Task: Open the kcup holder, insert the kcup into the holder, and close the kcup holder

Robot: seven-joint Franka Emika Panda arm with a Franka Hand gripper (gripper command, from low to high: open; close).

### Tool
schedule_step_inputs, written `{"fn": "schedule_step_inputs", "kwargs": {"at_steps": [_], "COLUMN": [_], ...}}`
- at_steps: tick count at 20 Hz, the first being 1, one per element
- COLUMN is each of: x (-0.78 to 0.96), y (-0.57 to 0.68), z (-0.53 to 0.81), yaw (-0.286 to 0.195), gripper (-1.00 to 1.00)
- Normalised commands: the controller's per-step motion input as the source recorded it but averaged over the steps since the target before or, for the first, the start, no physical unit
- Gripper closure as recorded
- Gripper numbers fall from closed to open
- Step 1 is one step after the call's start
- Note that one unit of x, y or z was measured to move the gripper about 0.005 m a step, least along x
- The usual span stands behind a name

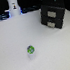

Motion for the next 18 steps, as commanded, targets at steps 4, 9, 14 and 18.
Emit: {"fn": "schedule_step_inputs", "kwargs": {"at_steps": [4,9,14,18], "x": [-0.17,-0.12,-0.06,-0.04], "y": [0.59,0.50,0.28,0.22], "z": [-0.24,-0.31,-0.41,-0.42], "yaw": [-0.152,-0.136,-0.095,-0.057], "gripper": [-1.00,-1.00,-1.00,-1.00]}}
